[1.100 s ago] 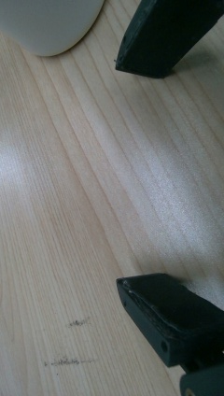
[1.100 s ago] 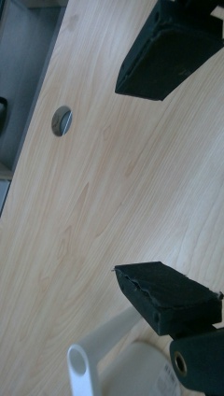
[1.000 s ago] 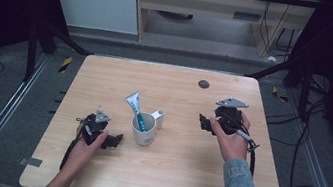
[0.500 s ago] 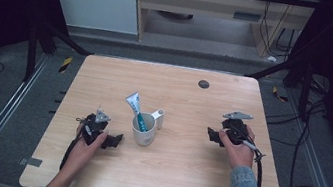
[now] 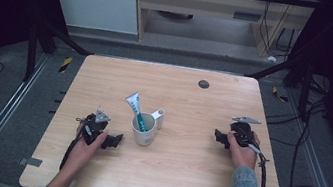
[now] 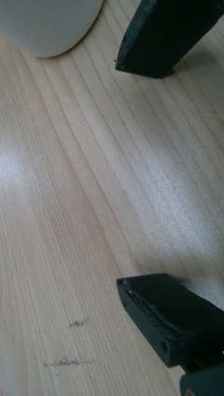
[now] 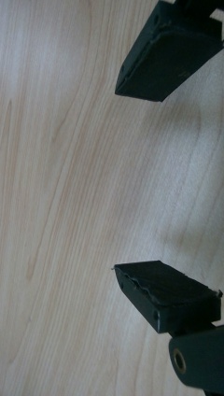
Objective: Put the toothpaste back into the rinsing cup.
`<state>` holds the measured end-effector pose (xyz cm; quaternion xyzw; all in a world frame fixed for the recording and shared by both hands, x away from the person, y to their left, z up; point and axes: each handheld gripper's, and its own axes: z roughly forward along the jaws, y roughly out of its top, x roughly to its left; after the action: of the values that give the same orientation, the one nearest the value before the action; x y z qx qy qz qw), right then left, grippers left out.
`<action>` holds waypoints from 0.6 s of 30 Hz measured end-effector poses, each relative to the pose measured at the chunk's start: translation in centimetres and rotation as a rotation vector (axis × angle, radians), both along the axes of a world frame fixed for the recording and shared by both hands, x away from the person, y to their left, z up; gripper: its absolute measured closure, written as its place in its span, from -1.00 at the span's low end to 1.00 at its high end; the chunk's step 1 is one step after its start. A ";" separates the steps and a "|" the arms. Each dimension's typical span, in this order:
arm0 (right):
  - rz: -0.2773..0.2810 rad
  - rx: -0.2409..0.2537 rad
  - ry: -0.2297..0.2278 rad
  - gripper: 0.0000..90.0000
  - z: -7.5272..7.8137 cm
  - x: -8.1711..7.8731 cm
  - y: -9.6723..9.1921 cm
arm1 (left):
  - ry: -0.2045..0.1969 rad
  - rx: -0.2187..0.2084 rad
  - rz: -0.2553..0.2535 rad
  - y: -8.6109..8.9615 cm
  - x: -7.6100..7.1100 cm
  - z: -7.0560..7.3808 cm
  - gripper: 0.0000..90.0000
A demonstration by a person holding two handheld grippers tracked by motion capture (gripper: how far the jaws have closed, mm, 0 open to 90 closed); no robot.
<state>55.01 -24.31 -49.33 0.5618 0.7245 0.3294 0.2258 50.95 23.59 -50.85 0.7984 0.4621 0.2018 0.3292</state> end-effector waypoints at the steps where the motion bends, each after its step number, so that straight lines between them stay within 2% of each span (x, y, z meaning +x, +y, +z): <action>1: -0.007 -0.003 -0.004 -0.75 -0.1 0.1 0.0 | 0.000 0.000 0.000 0.0 0.0 0.0 -1.00; 5: -0.013 -0.026 0.001 -0.79 -0.7 0.3 0.1 | 0.000 0.001 -0.001 0.0 0.0 0.0 -1.00; 8: -0.015 -0.039 -0.013 -0.82 -1.0 0.5 0.3 | 0.000 0.001 -0.001 0.0 0.0 0.0 -1.00; 10: 0.001 -0.049 -0.014 -0.81 -1.5 0.6 0.3 | 0.000 0.000 -0.001 0.0 0.0 0.0 -1.00; 14: 0.006 -0.044 -0.023 -0.87 -1.7 0.7 0.3 | 0.001 0.002 -0.005 0.0 0.1 0.0 -1.00; 16: -0.011 -0.047 -0.008 -0.97 -1.8 0.7 0.2 | 0.001 0.002 -0.004 0.0 0.1 0.0 -1.00; 18: -0.037 -0.044 0.004 -0.99 -1.8 0.7 0.1 | 0.001 0.002 -0.003 0.0 0.1 0.0 -1.00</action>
<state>55.68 -24.18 -51.14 0.5706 0.7214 0.3082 0.2429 51.04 23.59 -50.85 0.7994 0.4608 0.2014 0.3287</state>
